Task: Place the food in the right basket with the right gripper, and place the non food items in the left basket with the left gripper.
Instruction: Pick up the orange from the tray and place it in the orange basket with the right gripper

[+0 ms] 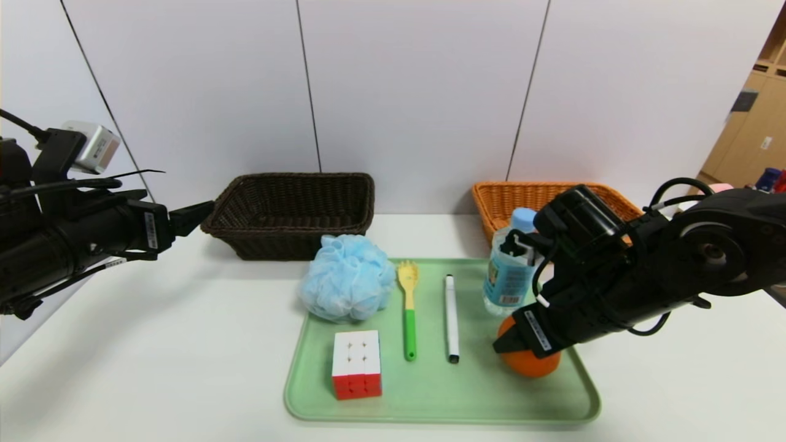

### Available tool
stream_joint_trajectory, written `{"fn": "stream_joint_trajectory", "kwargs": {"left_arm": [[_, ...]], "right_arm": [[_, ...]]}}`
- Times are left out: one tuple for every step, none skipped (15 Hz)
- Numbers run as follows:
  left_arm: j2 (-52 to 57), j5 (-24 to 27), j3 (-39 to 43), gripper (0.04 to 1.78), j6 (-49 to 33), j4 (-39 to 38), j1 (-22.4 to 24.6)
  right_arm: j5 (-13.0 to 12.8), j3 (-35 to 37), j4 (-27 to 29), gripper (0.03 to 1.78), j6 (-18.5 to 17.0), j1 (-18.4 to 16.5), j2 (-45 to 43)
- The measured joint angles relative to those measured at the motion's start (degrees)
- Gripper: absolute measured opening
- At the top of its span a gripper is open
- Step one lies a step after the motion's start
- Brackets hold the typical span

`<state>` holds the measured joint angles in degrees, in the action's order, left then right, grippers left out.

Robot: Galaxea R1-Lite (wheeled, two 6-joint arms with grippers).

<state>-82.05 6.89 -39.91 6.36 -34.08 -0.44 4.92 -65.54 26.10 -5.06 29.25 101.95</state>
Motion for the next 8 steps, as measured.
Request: {"fn": "stream_joint_trajectory", "kwargs": {"left_arm": [[0.00, -0.06, 0.00, 1.69, -0.04, 0.00, 0.00], [0.00, -0.02, 0.00, 1.69, -0.02, 0.00, 0.00], [0.00, -0.02, 0.00, 1.69, 0.00, 0.00, 0.00], [0.00, 0.00, 0.00, 1.69, 0.00, 0.00, 0.00], [0.00, 0.00, 0.00, 1.69, 0.00, 0.00, 0.00], [0.00, 0.00, 0.00, 1.69, 0.00, 0.00, 0.00], [0.00, 0.00, 0.00, 1.69, 0.00, 0.02, 0.00], [0.00, 0.00, 0.01, 1.69, -0.11, 0.02, 0.04]], "right_arm": [[-0.05, -0.04, -0.17, 1.19, -0.09, 0.05, 0.30], [-0.05, -0.09, -0.17, 1.16, -0.09, 0.05, 0.52], [-0.05, -0.11, -0.13, 1.15, -0.09, 0.05, 0.65], [-0.05, -0.04, -0.04, 1.14, -0.12, 0.02, 0.69], [-0.05, 0.07, -0.06, 1.13, -0.12, 0.02, 0.61], [-0.07, 0.21, -0.15, 1.13, -0.04, 0.10, 0.33], [-0.05, 0.30, -0.04, 1.13, 0.05, 0.33, -0.30], [0.02, 0.33, -0.15, 1.13, 0.22, 0.85, -1.62]]}}
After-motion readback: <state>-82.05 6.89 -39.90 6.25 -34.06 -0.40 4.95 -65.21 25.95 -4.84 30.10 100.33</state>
